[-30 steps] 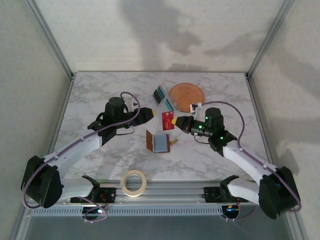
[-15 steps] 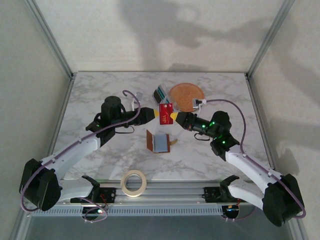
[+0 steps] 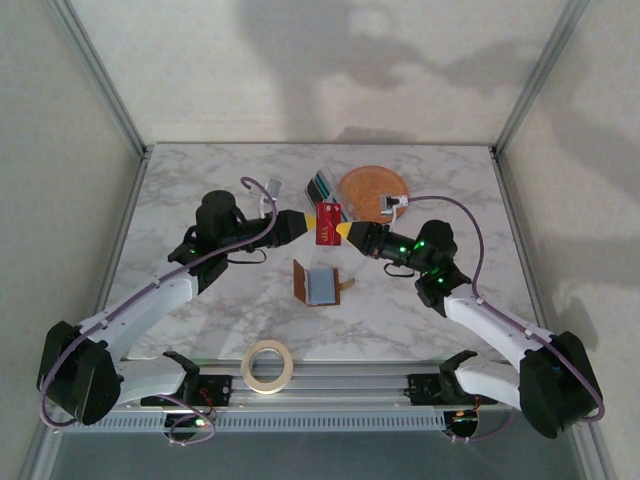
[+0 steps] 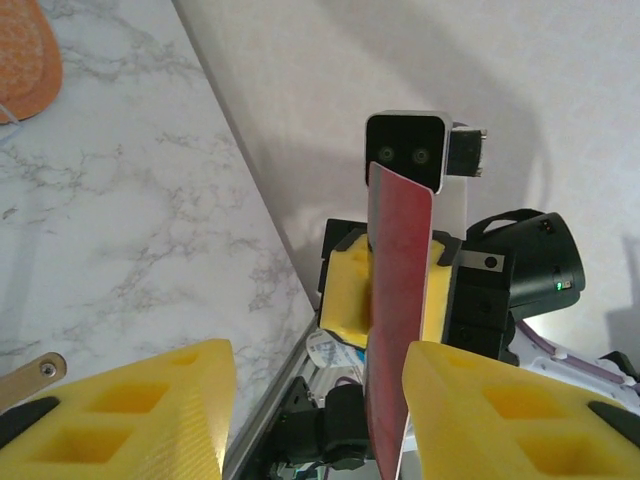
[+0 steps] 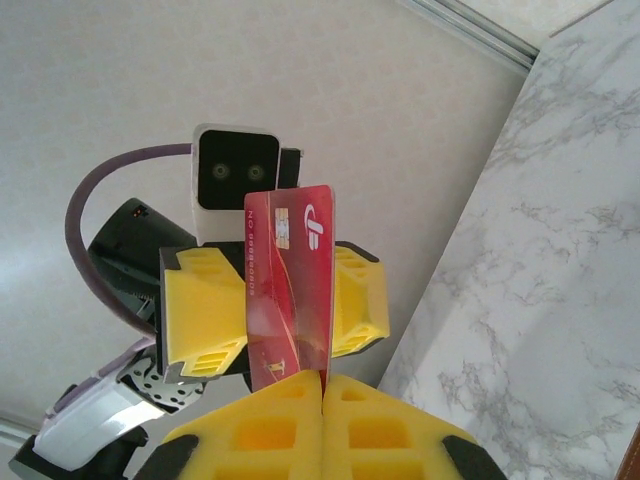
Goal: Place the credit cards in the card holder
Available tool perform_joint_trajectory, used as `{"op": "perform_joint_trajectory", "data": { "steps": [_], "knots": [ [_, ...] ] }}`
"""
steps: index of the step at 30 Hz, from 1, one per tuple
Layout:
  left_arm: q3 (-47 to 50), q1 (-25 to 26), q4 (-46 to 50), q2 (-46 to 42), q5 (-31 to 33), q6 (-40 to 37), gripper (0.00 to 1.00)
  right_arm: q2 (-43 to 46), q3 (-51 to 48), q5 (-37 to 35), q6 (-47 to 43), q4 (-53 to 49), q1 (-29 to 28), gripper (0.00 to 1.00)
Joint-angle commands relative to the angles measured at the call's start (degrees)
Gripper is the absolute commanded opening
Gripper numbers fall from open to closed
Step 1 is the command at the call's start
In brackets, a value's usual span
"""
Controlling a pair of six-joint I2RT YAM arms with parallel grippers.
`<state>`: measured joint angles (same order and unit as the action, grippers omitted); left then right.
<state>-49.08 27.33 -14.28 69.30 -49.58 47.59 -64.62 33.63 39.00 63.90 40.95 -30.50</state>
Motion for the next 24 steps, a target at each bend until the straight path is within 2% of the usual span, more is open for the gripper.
{"op": "perform_joint_trajectory", "data": {
  "steps": [1,11,14,19,24],
  "knots": [
    [-2.24,0.99,2.51,-0.84,-0.48,-3.01,0.49,0.06,1.65,2.11,-1.72,-0.39,-1.77,0.0],
    [-0.23,-0.61,-0.46,-0.14,-0.47,-1.15,0.53,2.3,1.84,0.49,-3.3,-1.6,-1.27,0.0],
    [-0.9,-0.87,2.28,0.24,0.45,-1.36,0.54,2.48,1.7,-0.33,-3.48,-2.36,-1.11,0.0],
    [0.65,-1.82,-0.65,0.31,0.73,0.55,0.55,3.65,0.25,-2.22,-3.82,-3.31,-0.49,0.0],
    [0.56,-2.14,0.87,0.78,1.75,0.08,0.57,4.1,0.12,-2.09,-3.67,-3.48,-0.1,0.0]
  ]
}}
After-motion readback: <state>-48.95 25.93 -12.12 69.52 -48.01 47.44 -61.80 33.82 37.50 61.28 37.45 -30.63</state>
